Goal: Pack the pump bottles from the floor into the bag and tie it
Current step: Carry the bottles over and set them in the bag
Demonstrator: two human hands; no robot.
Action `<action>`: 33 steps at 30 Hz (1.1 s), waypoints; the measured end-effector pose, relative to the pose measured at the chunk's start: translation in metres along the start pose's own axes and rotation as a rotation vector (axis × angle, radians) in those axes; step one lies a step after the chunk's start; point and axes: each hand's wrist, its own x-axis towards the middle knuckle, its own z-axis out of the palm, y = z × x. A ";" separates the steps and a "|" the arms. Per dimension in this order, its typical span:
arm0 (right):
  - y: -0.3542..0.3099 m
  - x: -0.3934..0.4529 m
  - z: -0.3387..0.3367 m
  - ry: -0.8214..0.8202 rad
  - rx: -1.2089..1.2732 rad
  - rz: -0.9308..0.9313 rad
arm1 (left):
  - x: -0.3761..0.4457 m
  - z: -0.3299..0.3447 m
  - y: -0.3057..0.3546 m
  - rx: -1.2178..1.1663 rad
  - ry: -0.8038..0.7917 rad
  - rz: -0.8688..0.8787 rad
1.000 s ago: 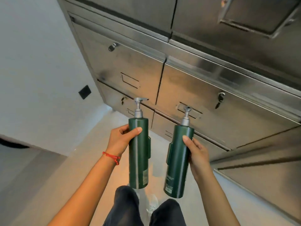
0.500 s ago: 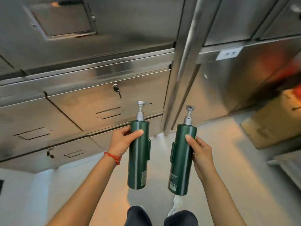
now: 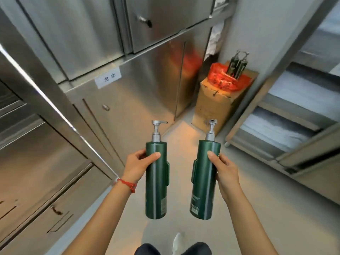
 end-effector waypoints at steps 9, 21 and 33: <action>-0.038 0.091 -0.049 0.160 0.065 -0.029 | 0.112 0.088 0.041 0.011 -0.182 0.026; -0.101 0.258 -0.034 0.337 0.060 -0.071 | 0.323 0.164 0.114 0.076 -0.379 0.088; -0.152 0.443 -0.095 0.393 0.080 -0.092 | 0.484 0.294 0.152 0.081 -0.403 0.115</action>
